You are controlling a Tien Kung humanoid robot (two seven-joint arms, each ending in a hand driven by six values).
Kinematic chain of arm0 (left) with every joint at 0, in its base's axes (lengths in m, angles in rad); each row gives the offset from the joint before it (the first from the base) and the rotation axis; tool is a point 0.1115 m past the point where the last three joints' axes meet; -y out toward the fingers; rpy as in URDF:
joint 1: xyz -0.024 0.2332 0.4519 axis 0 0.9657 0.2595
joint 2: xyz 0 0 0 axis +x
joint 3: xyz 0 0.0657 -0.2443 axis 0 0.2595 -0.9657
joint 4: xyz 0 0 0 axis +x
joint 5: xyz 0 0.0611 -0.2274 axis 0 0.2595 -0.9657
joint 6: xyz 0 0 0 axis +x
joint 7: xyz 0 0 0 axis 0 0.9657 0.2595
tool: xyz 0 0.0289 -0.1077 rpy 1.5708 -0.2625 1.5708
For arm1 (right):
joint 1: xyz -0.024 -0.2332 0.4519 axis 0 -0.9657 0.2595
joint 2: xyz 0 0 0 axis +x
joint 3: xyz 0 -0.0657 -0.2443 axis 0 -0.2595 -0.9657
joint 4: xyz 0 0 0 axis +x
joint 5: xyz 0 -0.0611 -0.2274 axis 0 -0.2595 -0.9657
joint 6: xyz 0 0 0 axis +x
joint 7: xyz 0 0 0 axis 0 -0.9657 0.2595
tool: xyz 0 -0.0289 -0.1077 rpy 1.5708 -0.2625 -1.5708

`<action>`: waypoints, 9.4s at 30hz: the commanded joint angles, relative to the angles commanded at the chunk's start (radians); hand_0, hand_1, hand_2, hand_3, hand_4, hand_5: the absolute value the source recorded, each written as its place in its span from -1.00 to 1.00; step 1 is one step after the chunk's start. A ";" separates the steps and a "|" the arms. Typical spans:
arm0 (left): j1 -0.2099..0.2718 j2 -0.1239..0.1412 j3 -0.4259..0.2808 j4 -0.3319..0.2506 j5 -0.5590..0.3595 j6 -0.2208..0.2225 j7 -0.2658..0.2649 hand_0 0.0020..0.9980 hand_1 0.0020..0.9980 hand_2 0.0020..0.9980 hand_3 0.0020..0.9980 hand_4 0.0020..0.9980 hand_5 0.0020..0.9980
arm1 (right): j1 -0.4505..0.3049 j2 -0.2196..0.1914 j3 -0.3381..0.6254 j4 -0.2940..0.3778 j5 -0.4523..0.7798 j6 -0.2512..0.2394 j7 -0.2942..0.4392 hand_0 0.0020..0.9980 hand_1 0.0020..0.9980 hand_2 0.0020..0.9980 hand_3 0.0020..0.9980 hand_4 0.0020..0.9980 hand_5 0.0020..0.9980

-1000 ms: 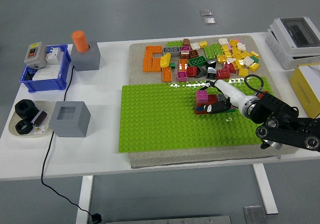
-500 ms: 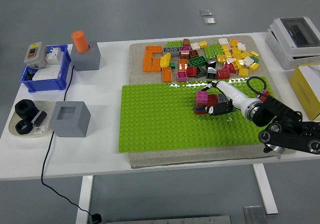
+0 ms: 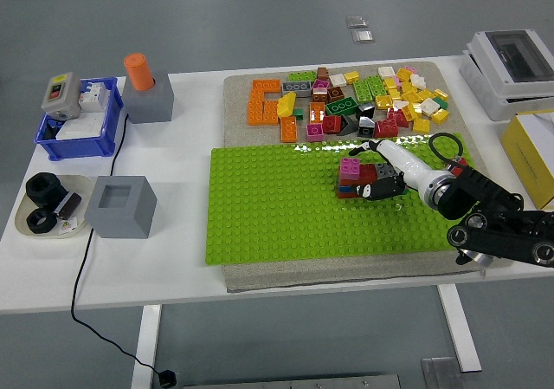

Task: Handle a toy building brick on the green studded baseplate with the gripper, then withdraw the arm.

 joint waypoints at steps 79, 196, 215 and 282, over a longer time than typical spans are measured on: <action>0.007 -0.007 0.008 0.003 -0.029 -0.017 -0.029 0.63 0.62 0.57 0.44 0.74 0.12 | -0.099 -0.093 0.149 0.188 -0.608 0.015 -0.203 1.00 1.00 1.00 0.30 0.35 -0.15; 0.002 -0.006 0.026 0.005 -0.042 -0.019 -0.043 0.63 0.62 0.57 0.44 0.75 0.15 | -0.099 -0.040 0.081 0.087 -0.422 0.005 -0.113 1.00 1.00 0.97 0.26 0.25 -0.18; 0.006 -0.007 0.024 0.005 -0.041 -0.018 -0.044 0.63 0.62 0.57 0.44 0.75 0.15 | -0.109 -0.052 0.104 0.109 -0.367 -0.005 -0.078 1.00 1.00 0.97 0.26 0.27 -0.19; 0.030 -0.003 0.028 -0.002 -0.074 -0.020 -0.024 0.63 0.60 0.55 0.48 0.75 0.13 | -0.613 0.007 1.035 0.212 -0.077 -0.165 0.314 0.69 0.59 0.63 0.36 0.34 -0.29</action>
